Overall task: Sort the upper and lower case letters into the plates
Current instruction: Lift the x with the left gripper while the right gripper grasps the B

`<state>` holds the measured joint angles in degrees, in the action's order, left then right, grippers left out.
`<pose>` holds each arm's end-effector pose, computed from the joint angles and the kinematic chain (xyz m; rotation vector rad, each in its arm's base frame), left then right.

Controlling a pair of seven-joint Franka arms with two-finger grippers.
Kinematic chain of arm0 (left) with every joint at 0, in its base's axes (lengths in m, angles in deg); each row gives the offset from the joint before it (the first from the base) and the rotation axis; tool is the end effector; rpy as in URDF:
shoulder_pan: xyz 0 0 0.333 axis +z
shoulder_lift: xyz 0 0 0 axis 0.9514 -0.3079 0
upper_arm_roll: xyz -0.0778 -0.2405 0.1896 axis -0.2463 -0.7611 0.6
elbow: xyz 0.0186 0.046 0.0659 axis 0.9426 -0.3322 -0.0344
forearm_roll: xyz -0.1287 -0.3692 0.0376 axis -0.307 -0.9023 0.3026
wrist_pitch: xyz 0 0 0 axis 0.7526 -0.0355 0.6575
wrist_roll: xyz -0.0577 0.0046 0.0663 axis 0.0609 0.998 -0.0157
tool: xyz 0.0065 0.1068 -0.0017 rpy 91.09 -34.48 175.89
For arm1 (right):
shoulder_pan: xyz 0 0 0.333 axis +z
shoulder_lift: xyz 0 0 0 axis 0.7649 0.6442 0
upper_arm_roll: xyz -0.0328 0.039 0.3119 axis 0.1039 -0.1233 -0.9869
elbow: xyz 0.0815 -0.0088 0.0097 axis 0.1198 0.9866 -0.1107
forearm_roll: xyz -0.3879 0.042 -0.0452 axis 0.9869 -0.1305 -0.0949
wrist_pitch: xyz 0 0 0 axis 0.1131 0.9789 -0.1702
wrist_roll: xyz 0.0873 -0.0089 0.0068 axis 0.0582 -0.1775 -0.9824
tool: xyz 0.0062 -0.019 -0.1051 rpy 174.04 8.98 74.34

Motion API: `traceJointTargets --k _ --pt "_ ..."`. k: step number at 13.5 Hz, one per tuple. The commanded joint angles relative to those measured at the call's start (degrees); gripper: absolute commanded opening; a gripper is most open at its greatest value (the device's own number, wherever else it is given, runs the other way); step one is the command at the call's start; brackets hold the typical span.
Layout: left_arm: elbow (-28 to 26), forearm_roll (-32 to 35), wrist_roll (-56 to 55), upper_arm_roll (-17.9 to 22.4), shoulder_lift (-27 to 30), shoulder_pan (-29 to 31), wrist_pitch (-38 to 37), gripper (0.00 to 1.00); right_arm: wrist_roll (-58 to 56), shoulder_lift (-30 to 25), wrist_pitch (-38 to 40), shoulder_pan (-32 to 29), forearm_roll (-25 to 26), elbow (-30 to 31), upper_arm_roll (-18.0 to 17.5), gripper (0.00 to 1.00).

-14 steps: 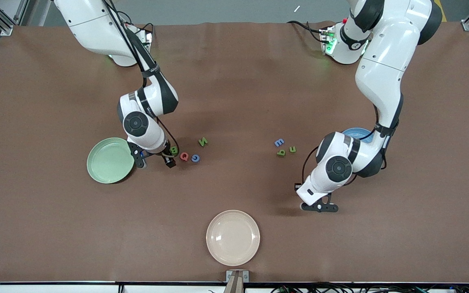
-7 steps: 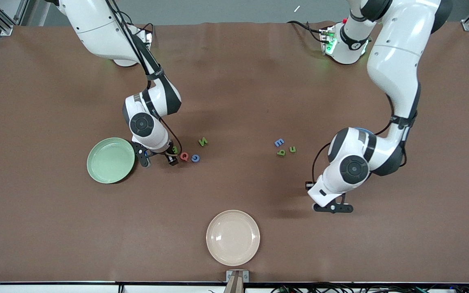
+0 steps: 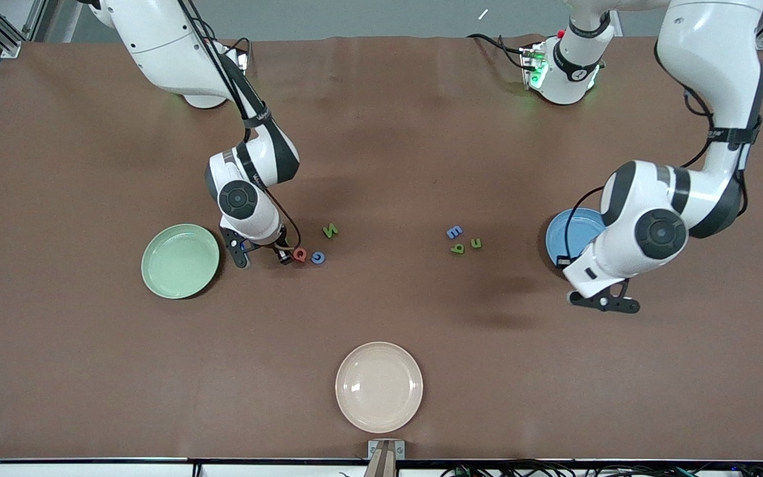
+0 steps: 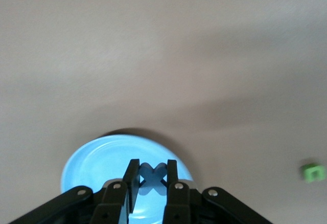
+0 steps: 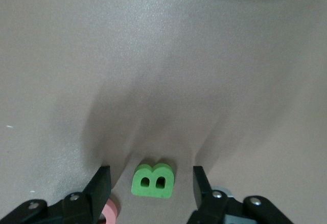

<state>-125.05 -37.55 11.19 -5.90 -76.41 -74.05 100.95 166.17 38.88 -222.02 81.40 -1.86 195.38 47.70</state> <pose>0.6200 -0.1018 0.3000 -3.0566 0.3057 0.1301 0.5192 0.2658 0.1751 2.6383 -1.5812 -0.0960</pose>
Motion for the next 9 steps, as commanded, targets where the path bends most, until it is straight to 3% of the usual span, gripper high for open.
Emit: traceJointTargets --k 1,4,6,9 --pt "-13.63 1.09 5.74 -0.77 5.95 4.26 10.74 0.15 1.25 -0.6 -0.44 0.75 0.31 1.1 0.4 0.57" --pt "-19.28 2.14 10.77 -0.69 6.66 7.08 15.87 0.15 1.16 -0.6 -0.35 0.66 0.31 1.1 0.49 0.22" --pt "-21.13 5.29 10.86 -0.77 6.58 8.4 17.28 0.16 0.72 -0.6 -0.09 0.66 0.31 1.02 0.49 0.07" --pt "-22.89 6.8 12.44 -0.86 6.49 9.98 17.28 0.16 -3.47 -1.65 2.79 -0.3 0.31 0.41 0.83 0.0"
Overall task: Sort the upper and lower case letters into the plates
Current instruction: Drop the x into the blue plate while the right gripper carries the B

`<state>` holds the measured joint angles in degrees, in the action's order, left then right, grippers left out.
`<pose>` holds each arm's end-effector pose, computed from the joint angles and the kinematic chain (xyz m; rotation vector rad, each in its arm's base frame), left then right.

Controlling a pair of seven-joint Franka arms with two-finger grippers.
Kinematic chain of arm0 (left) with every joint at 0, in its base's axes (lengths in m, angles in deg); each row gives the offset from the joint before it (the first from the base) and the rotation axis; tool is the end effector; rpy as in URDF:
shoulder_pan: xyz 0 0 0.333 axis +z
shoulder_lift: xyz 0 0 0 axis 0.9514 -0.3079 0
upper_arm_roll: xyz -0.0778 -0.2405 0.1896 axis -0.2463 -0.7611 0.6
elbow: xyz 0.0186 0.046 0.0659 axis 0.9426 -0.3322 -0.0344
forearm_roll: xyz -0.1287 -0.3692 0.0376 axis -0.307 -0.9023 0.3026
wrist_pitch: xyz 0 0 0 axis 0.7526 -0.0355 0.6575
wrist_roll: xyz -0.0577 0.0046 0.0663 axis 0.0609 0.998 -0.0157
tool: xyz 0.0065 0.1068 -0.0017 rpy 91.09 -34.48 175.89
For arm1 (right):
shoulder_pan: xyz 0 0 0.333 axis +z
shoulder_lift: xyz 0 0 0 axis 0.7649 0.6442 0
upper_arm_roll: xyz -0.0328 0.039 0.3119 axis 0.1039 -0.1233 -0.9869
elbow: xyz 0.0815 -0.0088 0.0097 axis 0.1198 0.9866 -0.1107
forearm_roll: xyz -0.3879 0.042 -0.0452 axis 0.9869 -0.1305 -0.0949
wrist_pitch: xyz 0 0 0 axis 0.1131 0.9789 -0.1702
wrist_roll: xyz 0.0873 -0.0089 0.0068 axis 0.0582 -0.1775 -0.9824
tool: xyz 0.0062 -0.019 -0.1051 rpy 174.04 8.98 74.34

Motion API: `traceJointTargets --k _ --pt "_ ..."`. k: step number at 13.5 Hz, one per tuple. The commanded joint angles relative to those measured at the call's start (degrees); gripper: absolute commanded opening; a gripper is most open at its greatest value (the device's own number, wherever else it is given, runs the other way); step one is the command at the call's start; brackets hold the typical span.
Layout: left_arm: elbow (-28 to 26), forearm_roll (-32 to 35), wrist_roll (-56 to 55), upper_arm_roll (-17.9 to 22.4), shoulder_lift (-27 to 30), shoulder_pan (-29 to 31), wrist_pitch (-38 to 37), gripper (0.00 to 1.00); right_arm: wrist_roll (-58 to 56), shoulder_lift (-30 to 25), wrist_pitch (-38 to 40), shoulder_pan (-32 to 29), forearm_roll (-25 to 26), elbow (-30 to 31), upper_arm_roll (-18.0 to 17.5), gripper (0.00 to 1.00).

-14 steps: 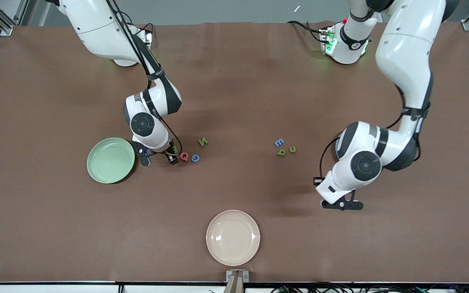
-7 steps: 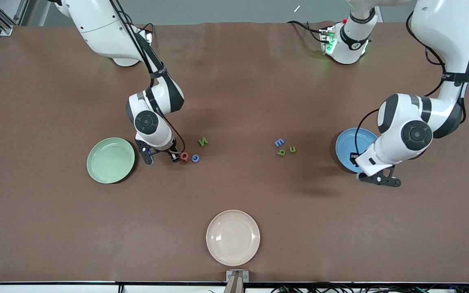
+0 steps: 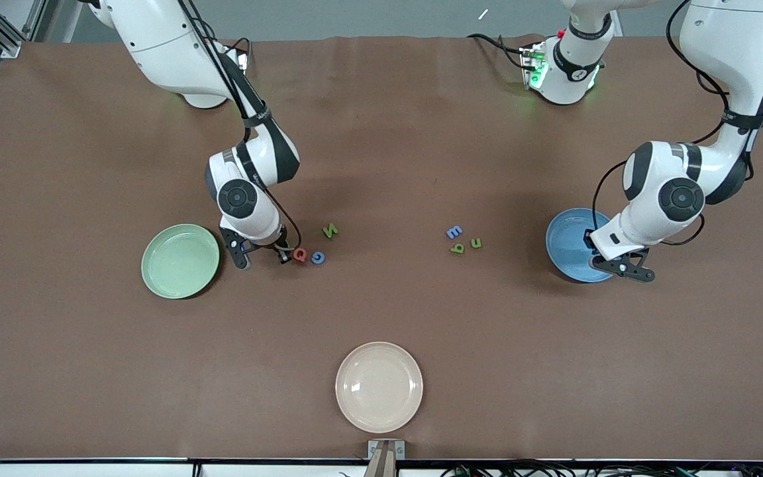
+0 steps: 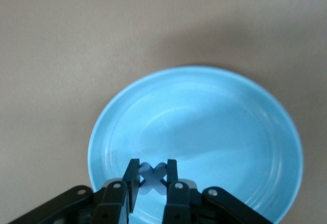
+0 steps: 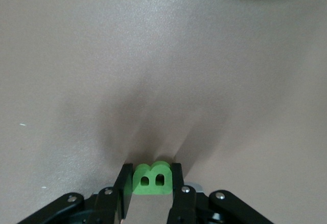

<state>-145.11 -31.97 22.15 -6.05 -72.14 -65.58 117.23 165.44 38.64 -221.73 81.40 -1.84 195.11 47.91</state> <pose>0.5477 -0.0197 0.2258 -2.9972 0.5362 0.1315 0.5218 0.2649 0.1789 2.6491 -1.5696 -0.0919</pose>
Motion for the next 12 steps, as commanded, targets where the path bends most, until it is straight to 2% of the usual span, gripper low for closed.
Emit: traceJointTargets --k 1,6,12 --pt "-3.27 1.23 1.48 -0.72 2.14 1.51 1.0 0.16 -5.99 -2.89 5.31 -1.96 0.29 0.24 0.72 0.0" --pt "-4.85 1.23 1.48 -0.63 1.61 1.51 1.0 0.16 -21.81 -7.65 10.87 -10.92 0.2 0.23 0.54 0.0" --pt "-5.29 1.31 1.74 -0.63 0.38 1.51 2.23 0.18 -39.4 -7.39 11.4 -20.25 0.11 1.11 0.54 0.0"
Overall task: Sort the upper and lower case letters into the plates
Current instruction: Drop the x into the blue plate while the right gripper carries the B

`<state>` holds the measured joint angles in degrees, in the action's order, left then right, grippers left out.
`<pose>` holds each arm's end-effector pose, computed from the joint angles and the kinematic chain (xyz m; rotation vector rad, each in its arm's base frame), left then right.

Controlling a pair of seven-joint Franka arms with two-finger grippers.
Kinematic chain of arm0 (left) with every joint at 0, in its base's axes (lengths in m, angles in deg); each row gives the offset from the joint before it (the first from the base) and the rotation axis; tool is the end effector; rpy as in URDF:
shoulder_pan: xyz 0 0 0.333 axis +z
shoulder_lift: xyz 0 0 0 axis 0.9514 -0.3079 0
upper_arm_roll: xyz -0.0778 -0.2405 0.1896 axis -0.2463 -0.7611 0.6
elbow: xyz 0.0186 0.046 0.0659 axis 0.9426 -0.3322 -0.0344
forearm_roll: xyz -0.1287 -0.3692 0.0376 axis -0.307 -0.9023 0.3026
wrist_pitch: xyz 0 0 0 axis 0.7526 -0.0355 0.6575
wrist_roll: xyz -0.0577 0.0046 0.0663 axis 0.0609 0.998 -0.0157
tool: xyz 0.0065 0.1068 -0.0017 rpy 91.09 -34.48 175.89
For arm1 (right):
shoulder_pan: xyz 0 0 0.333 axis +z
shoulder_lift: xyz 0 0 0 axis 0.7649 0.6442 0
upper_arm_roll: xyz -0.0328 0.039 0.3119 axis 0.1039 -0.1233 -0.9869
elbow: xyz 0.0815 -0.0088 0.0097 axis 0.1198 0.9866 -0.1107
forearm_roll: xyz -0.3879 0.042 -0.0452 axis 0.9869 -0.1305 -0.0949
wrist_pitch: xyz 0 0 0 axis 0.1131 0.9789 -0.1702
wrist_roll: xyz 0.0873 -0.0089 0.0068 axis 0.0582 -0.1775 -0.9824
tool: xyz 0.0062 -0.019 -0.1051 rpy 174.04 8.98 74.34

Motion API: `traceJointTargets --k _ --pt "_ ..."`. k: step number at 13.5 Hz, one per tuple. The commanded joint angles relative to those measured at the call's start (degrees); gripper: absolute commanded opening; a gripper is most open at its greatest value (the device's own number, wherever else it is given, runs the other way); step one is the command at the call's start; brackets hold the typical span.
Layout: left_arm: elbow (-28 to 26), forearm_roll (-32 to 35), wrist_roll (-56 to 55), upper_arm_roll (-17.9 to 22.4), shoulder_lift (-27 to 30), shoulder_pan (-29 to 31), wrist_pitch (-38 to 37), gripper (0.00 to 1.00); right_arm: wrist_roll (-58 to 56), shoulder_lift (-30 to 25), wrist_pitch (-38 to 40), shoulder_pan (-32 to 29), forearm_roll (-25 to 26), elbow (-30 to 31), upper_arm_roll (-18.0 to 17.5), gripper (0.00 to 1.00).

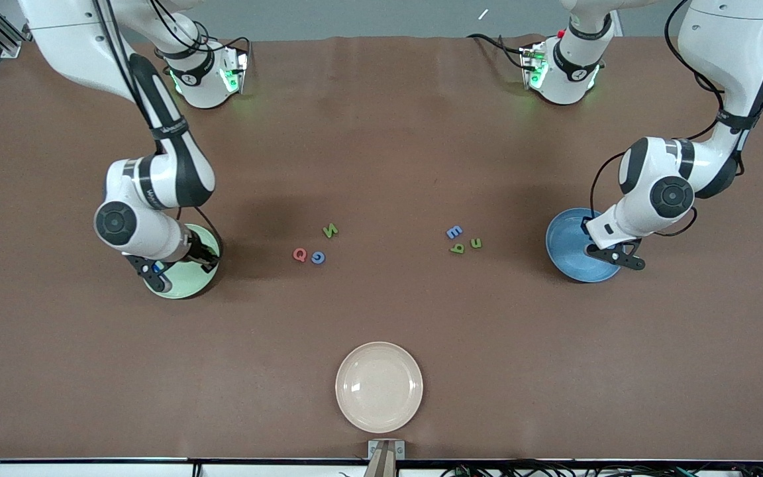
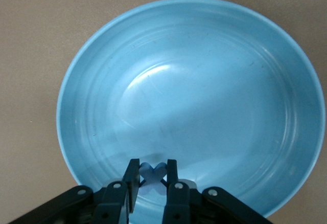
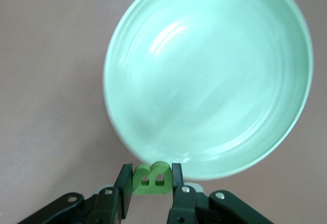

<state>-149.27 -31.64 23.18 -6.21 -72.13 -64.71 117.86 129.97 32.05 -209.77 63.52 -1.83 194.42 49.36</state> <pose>0.5206 -0.0142 0.2011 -2.9976 0.5641 0.2257 0.5744 0.0800 0.2353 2.8437 -1.1719 -0.2425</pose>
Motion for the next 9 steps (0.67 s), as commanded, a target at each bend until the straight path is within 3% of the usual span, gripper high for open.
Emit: traceJointTargets --k 1,9 --pt "-1.39 0.98 0.72 -0.46 0.28 0.73 1.78 0.18 -6.21 -0.71 -0.73 -4.03 0.02 2.15 -1.0 0.0" --pt "-1.31 3.01 0.72 -0.37 -1.21 0.9 1.96 0.2 -9.14 1.14 -5.82 -5.28 -1.21 4.96 -1.27 0.0"
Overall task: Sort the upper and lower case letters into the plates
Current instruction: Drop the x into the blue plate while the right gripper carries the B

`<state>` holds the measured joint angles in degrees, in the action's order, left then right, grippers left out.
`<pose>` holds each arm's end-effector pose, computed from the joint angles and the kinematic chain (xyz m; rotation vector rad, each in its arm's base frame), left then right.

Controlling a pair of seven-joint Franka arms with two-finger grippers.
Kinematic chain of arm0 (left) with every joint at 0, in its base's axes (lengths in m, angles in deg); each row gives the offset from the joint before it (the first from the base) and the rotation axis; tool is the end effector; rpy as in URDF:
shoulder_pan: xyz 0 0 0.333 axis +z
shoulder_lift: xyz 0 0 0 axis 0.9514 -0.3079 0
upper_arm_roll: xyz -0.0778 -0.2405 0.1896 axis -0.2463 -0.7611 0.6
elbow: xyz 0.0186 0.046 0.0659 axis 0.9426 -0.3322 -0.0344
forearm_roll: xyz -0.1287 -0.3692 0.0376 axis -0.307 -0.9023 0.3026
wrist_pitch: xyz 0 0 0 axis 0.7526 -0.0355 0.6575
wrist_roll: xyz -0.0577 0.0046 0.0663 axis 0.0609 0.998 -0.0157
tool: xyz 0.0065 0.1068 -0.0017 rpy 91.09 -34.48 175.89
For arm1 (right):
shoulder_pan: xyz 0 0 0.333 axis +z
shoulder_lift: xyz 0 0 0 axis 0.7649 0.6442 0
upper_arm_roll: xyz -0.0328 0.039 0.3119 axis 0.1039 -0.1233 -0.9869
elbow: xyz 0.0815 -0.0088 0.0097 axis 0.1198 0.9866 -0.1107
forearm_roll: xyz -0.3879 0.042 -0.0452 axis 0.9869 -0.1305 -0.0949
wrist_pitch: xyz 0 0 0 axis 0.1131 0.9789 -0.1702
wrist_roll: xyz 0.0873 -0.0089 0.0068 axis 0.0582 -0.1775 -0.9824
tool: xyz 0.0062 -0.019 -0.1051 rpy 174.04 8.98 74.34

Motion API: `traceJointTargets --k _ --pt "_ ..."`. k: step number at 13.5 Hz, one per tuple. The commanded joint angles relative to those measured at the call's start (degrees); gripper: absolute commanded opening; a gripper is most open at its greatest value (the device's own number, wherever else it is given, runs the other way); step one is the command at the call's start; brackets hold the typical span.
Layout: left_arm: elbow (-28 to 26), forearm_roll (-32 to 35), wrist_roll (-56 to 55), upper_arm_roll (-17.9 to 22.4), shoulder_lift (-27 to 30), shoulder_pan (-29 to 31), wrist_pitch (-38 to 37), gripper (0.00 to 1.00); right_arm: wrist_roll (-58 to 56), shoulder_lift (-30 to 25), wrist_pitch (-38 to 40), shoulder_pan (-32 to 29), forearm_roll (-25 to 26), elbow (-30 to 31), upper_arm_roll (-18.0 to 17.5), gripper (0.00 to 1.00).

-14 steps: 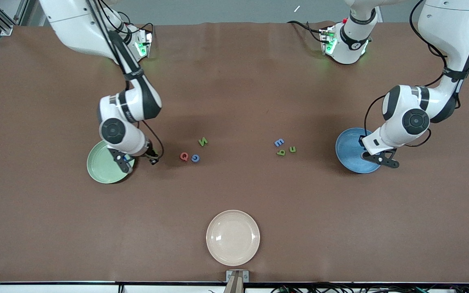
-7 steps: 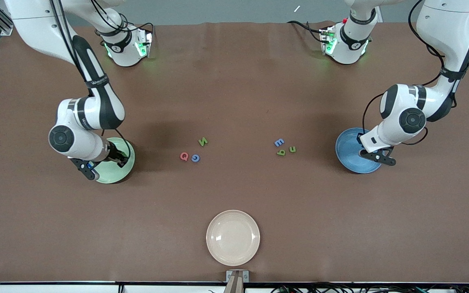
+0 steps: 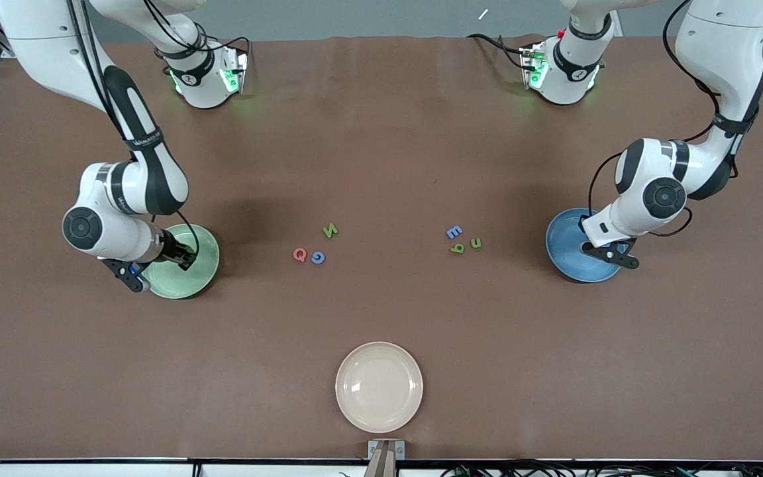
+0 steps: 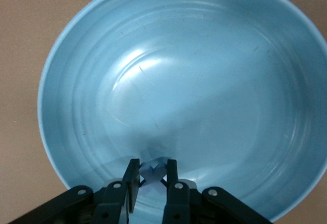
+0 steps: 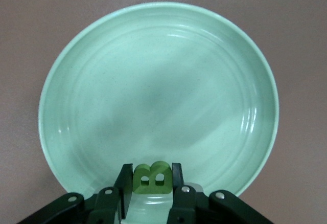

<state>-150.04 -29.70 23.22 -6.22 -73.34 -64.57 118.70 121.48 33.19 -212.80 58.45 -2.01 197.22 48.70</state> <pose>0.5139 -0.0140 0.1868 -2.9775 0.6065 0.2539 0.5650 0.0333 0.2091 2.8895 -1.0828 -0.2754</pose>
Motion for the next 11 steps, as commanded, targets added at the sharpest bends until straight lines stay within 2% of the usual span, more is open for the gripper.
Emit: traceJointTargets --k 1,2,4,5,6,7,8,9,10,11 --pt "-0.54 1.07 0.67 -0.37 0.0 0.76 1.11 0.24 -0.65 0.17 -3.15 -0.12 -1.99 2.34 -0.61 0.0" --pt "-0.54 1.07 0.67 -0.37 0.0 0.76 1.11 0.28 -0.65 0.52 -3.15 0.06 -2.52 2.34 -0.61 0.0" --pt "-0.45 1.07 0.76 -0.46 0.35 0.76 1.02 0.56 -0.65 1.13 -4.03 0.23 -2.7 2.43 -0.7 0.01" --pt "-0.36 1.07 0.67 -0.46 0.52 0.68 1.02 0.64 -0.65 1.22 -4.03 0.23 -2.7 2.43 -0.7 0.03" --pt "-0.27 1.07 0.5 -0.54 0.61 0.68 1.02 0.7 -0.65 1.31 -3.95 0.23 -2.7 2.43 -0.7 0.12" --pt "-0.1 1.07 0.24 -0.54 1.13 0.5 0.94 0.7 -0.65 1.57 -3.95 0.23 -2.7 2.43 -0.7 0.43" --pt "-0.01 1.07 -0.11 -0.72 1.49 0.33 0.59 0.72 -0.65 1.66 -3.95 0.23 -2.7 2.43 -0.7 0.78" --pt "0.16 0.98 -0.29 -1.42 2.36 0.32 0.32 0.81 -0.65 1.66 -3.95 0.32 -2.7 2.43 -0.7 1.0" --pt "0.69 0.98 -1.08 -2.64 2.72 0.41 -0.03 0.94 -0.74 1.66 -3.68 0.58 -2.7 2.34 -0.61 1.0" --pt "1.3 0.72 -2.3 -4.13 3.33 0.5 -1.42 1.0 -1.0 1.4 -3.16 0.67 -2.61 2.08 -0.61 1.0"
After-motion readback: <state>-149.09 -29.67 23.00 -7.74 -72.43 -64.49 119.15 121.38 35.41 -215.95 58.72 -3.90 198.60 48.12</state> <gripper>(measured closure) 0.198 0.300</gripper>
